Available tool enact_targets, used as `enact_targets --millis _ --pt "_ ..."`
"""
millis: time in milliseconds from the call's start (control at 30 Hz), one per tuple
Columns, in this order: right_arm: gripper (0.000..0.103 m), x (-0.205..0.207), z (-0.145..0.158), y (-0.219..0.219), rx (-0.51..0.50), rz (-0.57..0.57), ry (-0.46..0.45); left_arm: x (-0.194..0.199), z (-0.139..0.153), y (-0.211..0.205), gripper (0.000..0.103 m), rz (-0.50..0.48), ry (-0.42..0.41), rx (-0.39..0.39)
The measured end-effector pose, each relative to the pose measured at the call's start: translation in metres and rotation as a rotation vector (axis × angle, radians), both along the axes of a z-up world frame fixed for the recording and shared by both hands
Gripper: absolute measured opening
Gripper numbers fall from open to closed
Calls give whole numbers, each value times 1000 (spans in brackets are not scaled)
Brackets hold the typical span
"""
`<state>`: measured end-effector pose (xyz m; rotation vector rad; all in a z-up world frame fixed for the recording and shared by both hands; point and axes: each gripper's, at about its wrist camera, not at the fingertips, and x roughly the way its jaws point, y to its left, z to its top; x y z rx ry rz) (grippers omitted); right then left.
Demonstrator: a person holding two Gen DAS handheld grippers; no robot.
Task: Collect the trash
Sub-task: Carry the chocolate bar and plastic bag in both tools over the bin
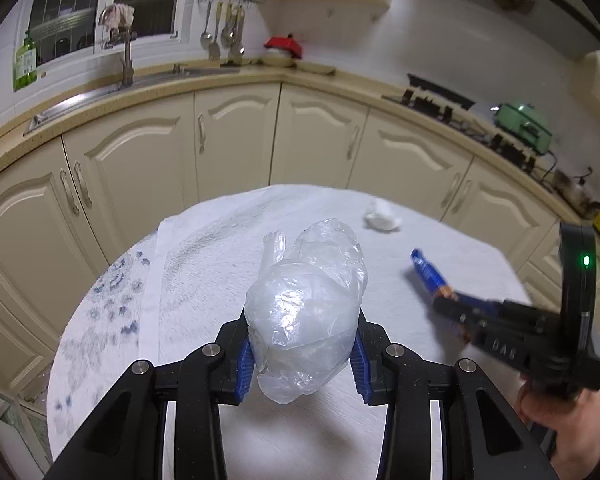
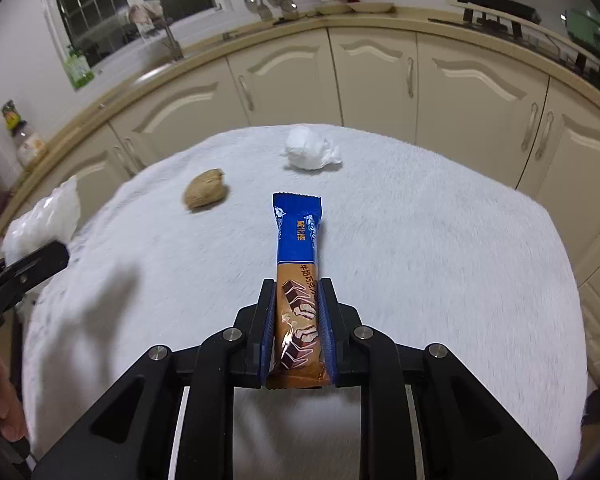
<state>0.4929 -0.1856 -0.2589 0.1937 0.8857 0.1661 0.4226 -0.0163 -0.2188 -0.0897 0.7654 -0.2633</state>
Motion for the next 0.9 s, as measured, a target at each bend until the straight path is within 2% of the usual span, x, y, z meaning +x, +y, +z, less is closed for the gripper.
enact_targets --millis 167,267,533,733,900 --pt "20 -48 26 -6 48 11 -66 -52 20 -12 36 -26 -58 -28" --pt "20 -79 48 -11 59 17 -121 -103 24 -13 36 -37 -90 -42" --pt "20 -147 96 -30 54 14 -247 -193 49 -36 36 -48 -168 -64" --pt "20 -195 123 -60 39 -41 -319 -241 67 -70 36 -91 -245 -63" --pt "20 -235 137 -96 38 -112 -362 -266 74 -108 36 -145 -291 -88"
